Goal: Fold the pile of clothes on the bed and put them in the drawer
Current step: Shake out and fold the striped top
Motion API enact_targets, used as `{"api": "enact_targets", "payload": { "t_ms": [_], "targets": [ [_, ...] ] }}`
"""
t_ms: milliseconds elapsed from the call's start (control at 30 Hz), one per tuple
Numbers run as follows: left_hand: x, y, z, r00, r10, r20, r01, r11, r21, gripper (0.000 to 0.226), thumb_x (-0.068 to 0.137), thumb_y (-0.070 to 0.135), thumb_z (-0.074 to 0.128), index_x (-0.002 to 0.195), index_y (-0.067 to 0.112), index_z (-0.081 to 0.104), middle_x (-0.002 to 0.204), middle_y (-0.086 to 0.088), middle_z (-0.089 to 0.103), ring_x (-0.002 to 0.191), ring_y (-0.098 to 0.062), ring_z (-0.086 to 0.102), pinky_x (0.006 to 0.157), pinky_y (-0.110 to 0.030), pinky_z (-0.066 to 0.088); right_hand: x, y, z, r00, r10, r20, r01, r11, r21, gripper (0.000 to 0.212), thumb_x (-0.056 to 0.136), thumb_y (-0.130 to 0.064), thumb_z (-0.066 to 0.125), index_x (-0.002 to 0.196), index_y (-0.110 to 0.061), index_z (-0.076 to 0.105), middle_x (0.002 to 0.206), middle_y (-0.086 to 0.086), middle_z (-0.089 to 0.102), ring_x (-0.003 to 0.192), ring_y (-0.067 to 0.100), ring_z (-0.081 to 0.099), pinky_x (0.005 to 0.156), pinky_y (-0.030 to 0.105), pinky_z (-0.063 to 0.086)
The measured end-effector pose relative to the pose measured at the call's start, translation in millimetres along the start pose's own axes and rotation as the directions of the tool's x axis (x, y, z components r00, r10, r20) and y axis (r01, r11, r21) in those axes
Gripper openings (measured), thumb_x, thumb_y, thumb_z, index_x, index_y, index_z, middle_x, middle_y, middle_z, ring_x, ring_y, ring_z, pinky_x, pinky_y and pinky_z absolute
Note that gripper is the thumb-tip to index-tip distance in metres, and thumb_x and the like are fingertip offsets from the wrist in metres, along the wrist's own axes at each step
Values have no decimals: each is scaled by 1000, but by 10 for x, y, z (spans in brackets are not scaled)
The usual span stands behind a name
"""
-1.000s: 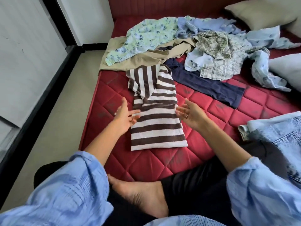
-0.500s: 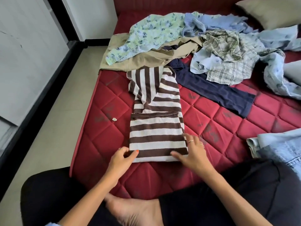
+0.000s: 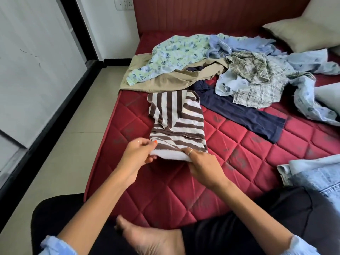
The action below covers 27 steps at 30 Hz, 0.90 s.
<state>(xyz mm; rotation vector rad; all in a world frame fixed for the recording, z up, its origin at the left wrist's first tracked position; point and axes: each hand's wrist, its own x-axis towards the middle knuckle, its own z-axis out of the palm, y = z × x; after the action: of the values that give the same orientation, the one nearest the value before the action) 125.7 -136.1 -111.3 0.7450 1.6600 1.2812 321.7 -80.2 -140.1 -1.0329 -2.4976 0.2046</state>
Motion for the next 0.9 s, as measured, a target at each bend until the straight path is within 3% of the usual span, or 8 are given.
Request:
{"api": "enact_targets", "payload": {
  "t_ms": [133, 233, 367, 500, 600, 700, 800, 900],
  "targets": [
    [34, 50, -154, 972, 228, -66, -225, 973, 44, 15, 97, 33, 51, 102, 24, 63, 95, 6, 68, 86, -7, 63, 78, -21, 45, 69, -91, -453, 982, -33, 185, 0, 984, 180, 19, 89, -20, 60, 108, -19, 61, 94, -2, 69, 87, 23, 63, 71, 36, 48],
    [-39, -114, -174, 983, 181, 44, -185, 976, 115, 40, 95, 52, 43, 113, 25, 67, 97, 10, 72, 95, -2, 65, 82, -16, 47, -2, -258, -869, 966, -104, 238, 13, 934, 356, 9, 91, -24, 64, 93, -15, 64, 81, -12, 63, 74, 4, 58, 67, 15, 42],
    [-169, -704, -116, 995, -97, -13, 98, 994, 44, 113, 73, 85, 41, 107, -21, 56, 104, -43, 59, 101, -48, 59, 77, -28, 54, -115, -399, -1167, 884, -108, 456, -111, 898, 426, 12, 91, -20, 65, 85, -10, 62, 75, -8, 62, 73, 2, 57, 64, 12, 40],
    [-371, -972, -73, 979, -192, 71, 190, 981, 45, 39, 105, 23, 35, 86, 19, 69, 75, 4, 75, 93, -20, 68, 72, -23, 50, 184, -312, -1109, 817, -111, 566, -112, 932, 344, 11, 90, -21, 66, 85, -13, 61, 75, -11, 60, 67, -5, 53, 64, 11, 39],
    [-351, -988, -65, 966, -253, 61, 256, 966, -46, 47, 95, 59, 33, 92, 27, 68, 90, 4, 75, 100, -22, 65, 70, -29, 49, 734, -145, -942, 820, -100, 563, -25, 977, 210, 15, 89, -20, 66, 84, -8, 59, 75, -2, 59, 69, 9, 50, 59, 16, 37],
    [-216, -912, -85, 942, -321, 96, 328, 942, -68, 91, 55, 97, 31, 105, 29, 66, 102, 7, 72, 97, -13, 64, 65, -26, 47, 1341, 196, -672, 916, 45, 400, 5, 992, -124, 12, 92, -24, 60, 101, -18, 64, 92, -2, 64, 88, 22, 59, 70, 26, 43],
    [-72, -798, -74, 934, -337, 119, 340, 940, -8, 59, 85, 72, 38, 111, 26, 65, 109, 5, 69, 101, -15, 64, 63, -25, 50, 1487, 390, -421, 943, 173, 283, -96, 959, -265, 28, 94, -19, 53, 121, -21, 61, 111, 5, 67, 99, 27, 63, 80, 40, 54],
    [23, -814, -77, 944, -312, 109, 298, 946, 127, 28, 91, 51, 55, 99, 27, 67, 109, 7, 68, 93, -7, 62, 65, -22, 52, 1088, 275, -48, 931, 85, 355, -49, 993, -110, 32, 95, -27, 54, 124, -13, 54, 114, 9, 64, 103, 27, 62, 87, 41, 52]
  ]
}}
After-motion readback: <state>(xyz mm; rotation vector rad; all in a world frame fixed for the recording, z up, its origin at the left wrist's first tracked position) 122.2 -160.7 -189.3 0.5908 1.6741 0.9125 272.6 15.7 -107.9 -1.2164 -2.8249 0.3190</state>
